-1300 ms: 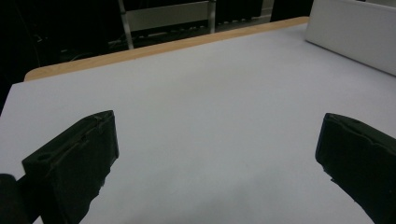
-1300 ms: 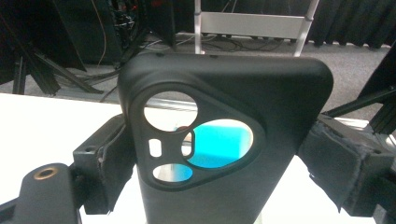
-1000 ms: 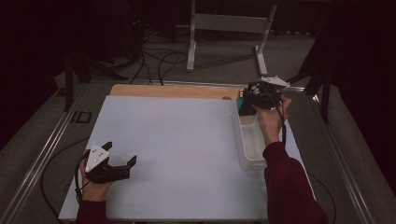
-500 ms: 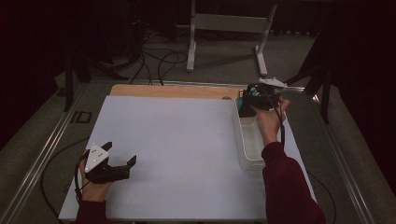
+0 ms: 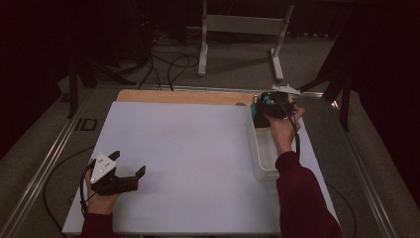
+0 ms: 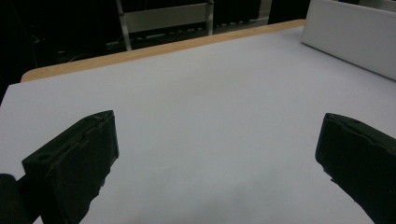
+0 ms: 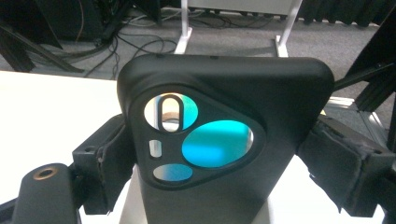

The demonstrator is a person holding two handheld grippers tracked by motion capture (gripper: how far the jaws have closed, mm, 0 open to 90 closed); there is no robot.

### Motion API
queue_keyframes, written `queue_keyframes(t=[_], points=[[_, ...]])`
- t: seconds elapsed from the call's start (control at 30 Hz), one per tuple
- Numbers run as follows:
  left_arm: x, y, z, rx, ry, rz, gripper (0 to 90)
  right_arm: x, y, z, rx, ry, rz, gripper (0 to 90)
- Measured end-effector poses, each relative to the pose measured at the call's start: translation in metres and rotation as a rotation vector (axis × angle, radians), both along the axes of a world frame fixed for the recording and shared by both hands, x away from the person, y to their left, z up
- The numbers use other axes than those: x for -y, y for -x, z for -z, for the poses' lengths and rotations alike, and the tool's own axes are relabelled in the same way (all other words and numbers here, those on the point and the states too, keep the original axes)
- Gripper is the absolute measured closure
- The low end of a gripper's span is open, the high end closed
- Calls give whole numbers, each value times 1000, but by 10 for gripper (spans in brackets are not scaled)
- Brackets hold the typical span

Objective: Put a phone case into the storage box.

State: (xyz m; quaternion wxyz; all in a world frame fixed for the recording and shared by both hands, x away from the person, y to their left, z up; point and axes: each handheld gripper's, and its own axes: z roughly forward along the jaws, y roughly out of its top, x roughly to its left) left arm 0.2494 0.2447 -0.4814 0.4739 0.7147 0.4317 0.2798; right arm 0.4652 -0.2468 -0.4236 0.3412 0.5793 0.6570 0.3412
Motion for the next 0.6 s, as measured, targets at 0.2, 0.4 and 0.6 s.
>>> queue_keyframes(t=[0.2, 0.4, 0.6], points=[[-1, 0, 0, 1, 4, -1, 0, -4, -3, 6, -21, 7, 8, 141], [-1, 0, 0, 1, 4, -1, 0, -8, -5, 12, -41, 25, 13, 140], [-1, 0, 0, -1, 4, -1, 0, -10, -7, 16, -50, 43, 16, 138]])
